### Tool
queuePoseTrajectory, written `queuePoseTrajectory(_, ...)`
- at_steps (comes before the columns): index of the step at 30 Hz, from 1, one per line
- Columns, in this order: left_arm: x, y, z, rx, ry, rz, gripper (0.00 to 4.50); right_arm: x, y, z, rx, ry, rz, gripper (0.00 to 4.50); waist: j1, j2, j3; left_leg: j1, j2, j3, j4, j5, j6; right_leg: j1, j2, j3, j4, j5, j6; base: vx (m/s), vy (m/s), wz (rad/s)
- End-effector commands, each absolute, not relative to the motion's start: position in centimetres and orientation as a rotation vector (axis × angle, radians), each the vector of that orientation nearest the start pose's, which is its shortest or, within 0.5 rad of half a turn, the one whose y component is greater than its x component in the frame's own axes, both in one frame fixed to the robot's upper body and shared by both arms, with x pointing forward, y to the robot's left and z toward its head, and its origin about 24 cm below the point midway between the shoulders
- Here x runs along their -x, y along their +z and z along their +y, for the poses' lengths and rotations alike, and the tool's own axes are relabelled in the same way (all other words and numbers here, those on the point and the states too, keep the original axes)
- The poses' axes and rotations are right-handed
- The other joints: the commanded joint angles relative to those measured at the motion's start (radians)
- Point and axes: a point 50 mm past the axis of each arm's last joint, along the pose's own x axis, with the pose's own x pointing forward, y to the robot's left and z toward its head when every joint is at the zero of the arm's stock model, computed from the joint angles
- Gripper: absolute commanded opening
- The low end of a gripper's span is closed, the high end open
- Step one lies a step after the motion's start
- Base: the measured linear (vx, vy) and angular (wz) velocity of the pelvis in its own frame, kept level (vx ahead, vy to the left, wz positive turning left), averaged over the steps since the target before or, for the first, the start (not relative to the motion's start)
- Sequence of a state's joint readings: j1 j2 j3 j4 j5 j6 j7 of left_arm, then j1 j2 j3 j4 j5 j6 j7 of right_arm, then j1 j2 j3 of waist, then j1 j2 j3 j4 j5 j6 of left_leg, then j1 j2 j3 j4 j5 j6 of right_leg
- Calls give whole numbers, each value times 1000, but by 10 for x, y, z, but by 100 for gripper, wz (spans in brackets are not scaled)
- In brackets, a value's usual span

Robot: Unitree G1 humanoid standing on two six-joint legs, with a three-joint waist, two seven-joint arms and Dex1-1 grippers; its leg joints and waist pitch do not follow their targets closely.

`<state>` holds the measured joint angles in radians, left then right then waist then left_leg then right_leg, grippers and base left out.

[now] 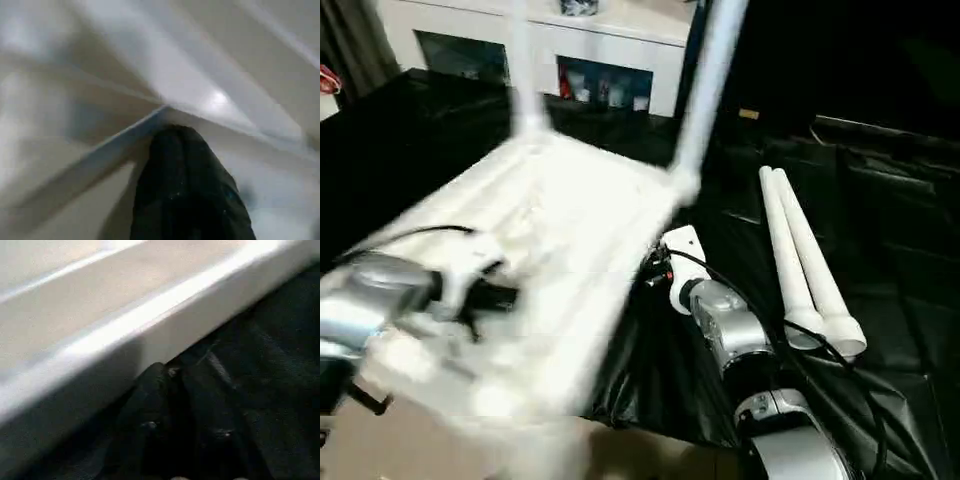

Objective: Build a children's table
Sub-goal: Rotate table base

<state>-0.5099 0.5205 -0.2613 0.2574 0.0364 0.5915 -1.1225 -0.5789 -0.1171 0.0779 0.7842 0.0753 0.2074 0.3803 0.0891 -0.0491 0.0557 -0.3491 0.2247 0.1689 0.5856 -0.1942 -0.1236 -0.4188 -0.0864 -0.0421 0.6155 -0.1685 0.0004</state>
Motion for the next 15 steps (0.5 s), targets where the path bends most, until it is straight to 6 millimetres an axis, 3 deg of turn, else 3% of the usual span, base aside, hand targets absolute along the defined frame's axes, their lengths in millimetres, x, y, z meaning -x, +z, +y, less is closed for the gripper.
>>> queuePoseTrajectory(1,-314,76,150,-423,-1124,636,0,-341,15,-116,63,505,433,25,3,30,-68,3,-12,14,-74,-199,-32,54,-34,28,-60,-164,-214,0,0,0)
queuePoseTrajectory(5,-334,76,142,-462,-1022,587,0,-342,18,-123,76,484,414,6,2,23,-73,-7,-15,13,-69,-136,-16,68,-32,27,-53,-93,-214,0,0,0)
queuePoseTrajectory(6,-341,76,141,-478,-972,571,0,-342,19,-126,84,476,406,6,0,33,-70,-8,-20,13,-68,-131,-13,65,-26,27,-56,-87,-213,0,0,0)
queuePoseTrajectory(7,-347,77,141,-493,-933,561,0,-343,21,-129,92,469,397,6,1,30,-75,-5,-17,13,-65,-125,-11,68,-29,27,-52,-60,-221,0,0,0)
queuePoseTrajectory(9,-363,81,144,-536,-804,520,0,-344,28,-137,100,447,365,6,1,31,-70,-4,-21,16,-64,-142,-5,65,-22,25,-60,-79,-216,0,0,0)
queuePoseTrajectory(10,-366,82,144,-544,-774,507,0,-344,31,-140,102,441,356,6,2,27,-76,-6,-19,12,-63,-128,-3,74,-27,26,-52,-54,-216,0,0,0)
queuePoseTrajectory(11,-370,84,146,-556,-731,492,0,-345,34,-142,103,433,345,6,2,24,-74,-11,-19,10,-64,-119,-1,76,-27,24,-55,-67,-206,0,0,0)
queuePoseTrajectory(13,-379,87,150,-589,-644,452,0,-345,41,-148,106,419,320,6,3,26,-73,-7,-20,11,-63,-124,3,71,-25,25,-59,-86,-202,0,0,0)
queuePoseTrajectory(15,-387,92,154,-583,-555,399,0,-344,48,-154,110,403,295,6,8,22,-74,-6,-21,11,-61,-109,8,74,-23,26,-56,-61,-199,0,0,0)
